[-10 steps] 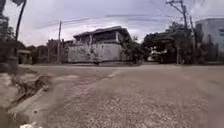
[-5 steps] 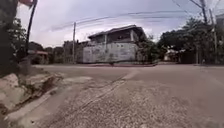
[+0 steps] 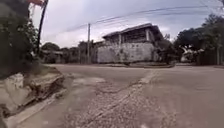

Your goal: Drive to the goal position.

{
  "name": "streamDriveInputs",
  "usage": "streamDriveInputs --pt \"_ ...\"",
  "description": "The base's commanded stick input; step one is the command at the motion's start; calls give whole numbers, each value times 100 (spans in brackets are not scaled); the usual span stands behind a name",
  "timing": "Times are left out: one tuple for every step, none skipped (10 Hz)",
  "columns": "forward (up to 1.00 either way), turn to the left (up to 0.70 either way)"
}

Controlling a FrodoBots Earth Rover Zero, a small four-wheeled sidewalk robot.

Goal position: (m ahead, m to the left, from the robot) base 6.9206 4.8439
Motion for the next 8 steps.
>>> streamDriveInputs --pt "100 40" --pt "100 40" --pt "100 40" --pt "100 40" --pt "100 40" --pt "100 40" --pt "100 40" --pt "100 40"
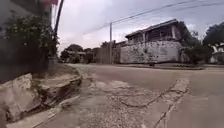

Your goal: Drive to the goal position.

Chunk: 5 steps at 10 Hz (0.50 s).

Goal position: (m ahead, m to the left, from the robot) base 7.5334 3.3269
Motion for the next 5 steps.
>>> streamDriveInputs --pt "100 40" --pt "100 39" --pt "100 23" --pt "100 3" --pt "100 2"
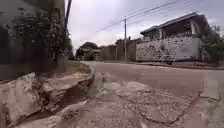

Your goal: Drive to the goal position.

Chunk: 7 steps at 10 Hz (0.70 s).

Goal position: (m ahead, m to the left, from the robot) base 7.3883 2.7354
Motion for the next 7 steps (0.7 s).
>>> streamDriveInputs --pt "100 0" --pt "100 0" --pt "100 -13" --pt "100 -33" --pt "100 -39" --pt "100 -39" --pt "100 -39"
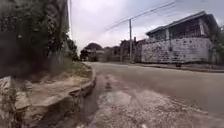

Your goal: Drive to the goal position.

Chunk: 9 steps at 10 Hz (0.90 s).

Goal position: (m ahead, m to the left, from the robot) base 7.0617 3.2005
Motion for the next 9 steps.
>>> streamDriveInputs --pt "100 -39" --pt "100 -39" --pt "100 -39" --pt "100 -39" --pt "100 -39" --pt "100 -39" --pt "100 -39" --pt "100 -39" --pt "100 -39"
